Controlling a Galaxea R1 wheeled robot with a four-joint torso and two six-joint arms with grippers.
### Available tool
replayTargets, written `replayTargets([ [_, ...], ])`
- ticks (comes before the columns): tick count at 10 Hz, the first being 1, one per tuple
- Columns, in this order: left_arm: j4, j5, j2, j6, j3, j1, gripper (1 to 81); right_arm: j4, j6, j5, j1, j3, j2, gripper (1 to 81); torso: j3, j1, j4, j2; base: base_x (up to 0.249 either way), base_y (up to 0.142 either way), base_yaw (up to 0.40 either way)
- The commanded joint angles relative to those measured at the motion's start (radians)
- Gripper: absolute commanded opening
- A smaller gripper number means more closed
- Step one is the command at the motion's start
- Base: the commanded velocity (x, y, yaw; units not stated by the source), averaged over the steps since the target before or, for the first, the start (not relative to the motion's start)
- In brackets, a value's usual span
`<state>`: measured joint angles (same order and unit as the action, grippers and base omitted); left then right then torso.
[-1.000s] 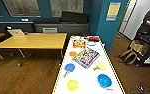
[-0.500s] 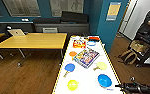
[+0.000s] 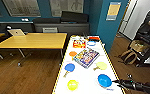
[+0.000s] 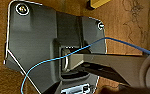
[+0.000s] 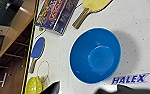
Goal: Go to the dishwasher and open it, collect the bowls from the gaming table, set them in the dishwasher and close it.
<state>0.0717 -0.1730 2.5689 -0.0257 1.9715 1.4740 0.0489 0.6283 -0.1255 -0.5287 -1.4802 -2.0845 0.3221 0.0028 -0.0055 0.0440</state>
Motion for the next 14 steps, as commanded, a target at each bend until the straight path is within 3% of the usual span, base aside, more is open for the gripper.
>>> replayTargets([
  [1, 0.008, 0.061, -0.021, 0.004, -0.017, -0.016, 81.1, -0.035, 0.036, -0.025, 0.132, -0.162, -0.015, 81.1, 0.000, 0.000, 0.000, 0.000, 0.000, 0.000, 0.000],
  [7, 0.007, 0.061, -0.007, 0.003, 0.006, -0.016, 81.1, -0.052, 0.036, -0.045, 0.143, -0.282, -0.071, 81.1, 0.000, 0.000, 0.000, 0.000, 0.000, 0.000, 0.000],
  [8, 0.007, 0.061, -0.002, 0.003, 0.015, -0.016, 81.1, -0.052, 0.036, -0.045, 0.149, -0.281, -0.079, 81.1, 0.034, 0.000, 0.000, 0.000, 0.000, 0.000, 0.000],
  [13, 0.005, 0.061, 0.007, 0.001, 0.035, -0.016, 81.1, -0.049, 0.048, -0.043, 0.149, -0.279, -0.110, 81.1, 0.116, 0.001, 0.000, 0.000, 0.000, 0.000, 0.000],
  [14, 0.003, 0.061, 0.007, 0.000, 0.038, -0.016, 81.1, -0.049, 0.051, -0.043, 0.146, -0.287, -0.122, 81.1, 0.087, 0.001, 0.000, 0.000, 0.000, 0.000, 0.000],
])
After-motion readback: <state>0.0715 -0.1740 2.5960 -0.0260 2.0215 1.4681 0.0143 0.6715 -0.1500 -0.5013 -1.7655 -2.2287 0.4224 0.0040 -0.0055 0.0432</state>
